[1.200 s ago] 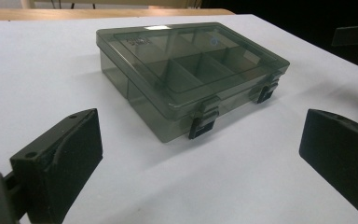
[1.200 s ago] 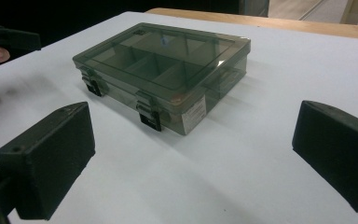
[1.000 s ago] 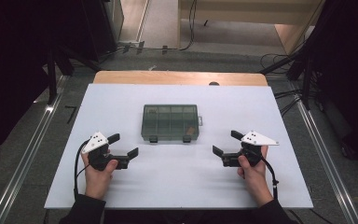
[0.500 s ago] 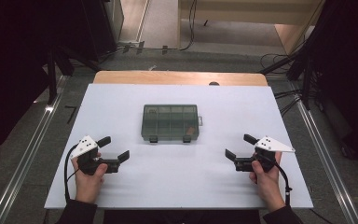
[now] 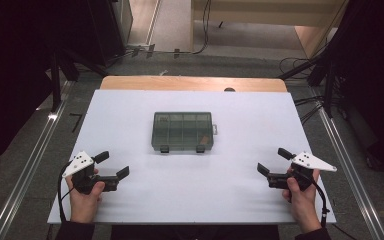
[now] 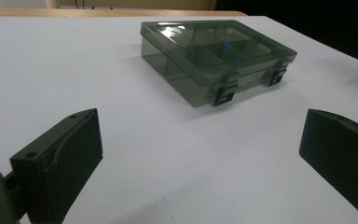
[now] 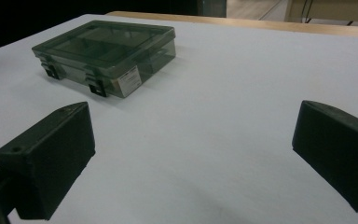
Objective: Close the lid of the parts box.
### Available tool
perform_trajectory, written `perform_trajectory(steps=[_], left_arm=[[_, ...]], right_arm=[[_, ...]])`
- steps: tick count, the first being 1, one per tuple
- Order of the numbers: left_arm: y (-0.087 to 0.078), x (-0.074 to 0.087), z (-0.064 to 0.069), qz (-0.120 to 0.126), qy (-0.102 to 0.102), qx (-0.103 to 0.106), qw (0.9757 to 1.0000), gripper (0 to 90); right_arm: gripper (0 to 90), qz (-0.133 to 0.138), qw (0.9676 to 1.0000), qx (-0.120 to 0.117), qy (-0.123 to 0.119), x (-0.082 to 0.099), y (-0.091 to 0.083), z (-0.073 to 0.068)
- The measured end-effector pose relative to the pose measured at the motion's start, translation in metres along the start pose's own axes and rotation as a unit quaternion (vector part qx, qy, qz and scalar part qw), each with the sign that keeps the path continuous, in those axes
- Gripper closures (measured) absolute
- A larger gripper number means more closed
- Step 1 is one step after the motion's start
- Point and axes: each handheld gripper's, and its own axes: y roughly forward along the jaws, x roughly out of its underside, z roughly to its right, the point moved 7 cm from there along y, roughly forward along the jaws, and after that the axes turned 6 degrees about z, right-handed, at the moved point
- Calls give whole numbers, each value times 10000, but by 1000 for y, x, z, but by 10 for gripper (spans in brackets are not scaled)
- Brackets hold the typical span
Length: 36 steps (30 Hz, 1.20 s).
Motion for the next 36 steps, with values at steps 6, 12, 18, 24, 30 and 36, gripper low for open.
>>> perform_trajectory(steps=[6, 12, 18, 24, 30, 36], left_arm=[[-10, 3, -5, -4, -52, -59, 10000, 0], [-20, 5, -11, 33, -95, -119, 9999, 0], [-28, 8, -16, 33, -106, -94, 9999, 0], [-38, 10, -20, 50, -97, -144, 9998, 0], [-48, 11, -26, 106, -70, -206, 9997, 0], [-53, 11, -30, 168, -117, -271, 9994, 0]], right_arm=[[0, 27, 9999, 124, 24, 3, -12, 10], [0, 23, 9997, 220, 39, 7, -25, 18], [0, -15, 9995, 314, 78, 13, -36, 27], [0, -5, 9991, 404, 109, 16, -49, 35], [0, -9, 9985, 521, 142, 21, -60, 44], [0, 8, 9980, 602, 181, 24, -67, 50]])
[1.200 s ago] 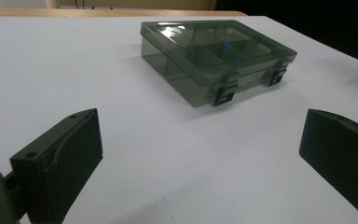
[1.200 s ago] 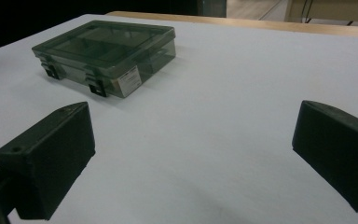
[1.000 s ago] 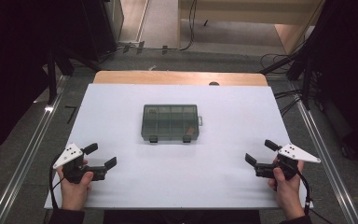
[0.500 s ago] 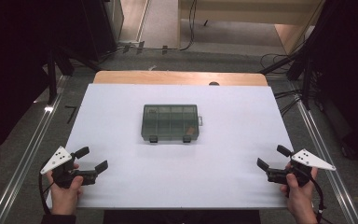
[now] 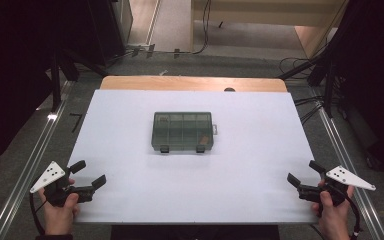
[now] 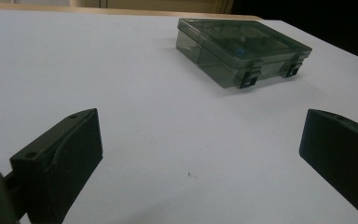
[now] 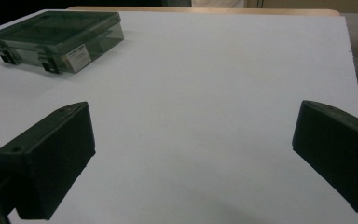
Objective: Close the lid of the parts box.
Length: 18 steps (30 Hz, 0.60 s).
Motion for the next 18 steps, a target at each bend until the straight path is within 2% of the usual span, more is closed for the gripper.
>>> perform_trajectory(steps=[6, 10, 15, 18], left_arm=[[1, 1, 0, -31, 23, 2, 10000, 0], [1, 1, -1, -38, 12, -6, 10000, 0], [0, 0, -3, 21, -84, -19, 10000, 0], [1, 0, -2, 13, -63, -34, 10000, 0]], right_arm=[[0, 53, 9999, 42, 88, -1, -2, 3], [0, 52, 10000, 27, 61, -1, -1, 3], [0, 47, 10000, 5, 84, 0, 0, 3], [0, 44, 9999, 13, 98, 1, 0, 4]])
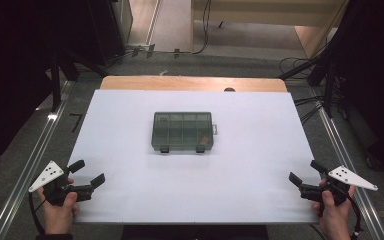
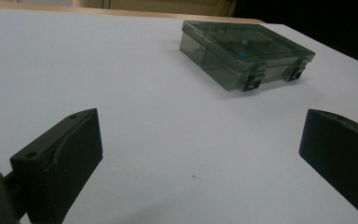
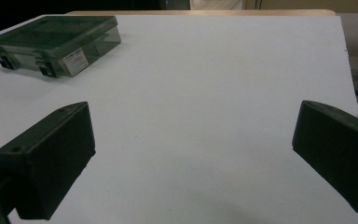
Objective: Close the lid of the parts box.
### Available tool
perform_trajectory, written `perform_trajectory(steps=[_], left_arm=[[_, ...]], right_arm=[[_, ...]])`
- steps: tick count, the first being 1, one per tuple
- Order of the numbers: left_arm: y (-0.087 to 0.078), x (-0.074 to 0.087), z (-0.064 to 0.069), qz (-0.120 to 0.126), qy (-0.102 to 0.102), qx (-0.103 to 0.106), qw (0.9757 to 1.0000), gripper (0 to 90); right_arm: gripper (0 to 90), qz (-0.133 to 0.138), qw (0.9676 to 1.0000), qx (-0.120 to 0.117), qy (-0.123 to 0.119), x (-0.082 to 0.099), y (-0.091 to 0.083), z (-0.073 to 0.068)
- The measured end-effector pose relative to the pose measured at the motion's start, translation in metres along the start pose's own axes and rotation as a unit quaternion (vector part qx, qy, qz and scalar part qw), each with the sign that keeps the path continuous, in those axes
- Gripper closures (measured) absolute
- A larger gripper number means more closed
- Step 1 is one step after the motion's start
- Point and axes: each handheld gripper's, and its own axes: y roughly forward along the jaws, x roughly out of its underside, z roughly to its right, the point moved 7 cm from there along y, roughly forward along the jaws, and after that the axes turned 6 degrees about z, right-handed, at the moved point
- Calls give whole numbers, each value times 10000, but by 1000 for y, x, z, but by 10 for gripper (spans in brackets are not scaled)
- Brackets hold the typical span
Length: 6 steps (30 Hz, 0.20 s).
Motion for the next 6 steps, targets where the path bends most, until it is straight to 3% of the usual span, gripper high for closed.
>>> perform_trajectory(steps=[6], left_arm=[[3, 1, 2, -25, 59, 15, 10000, 0]], right_arm=[[0, -9, 10000, 6, 14, 2, 2, 1]])
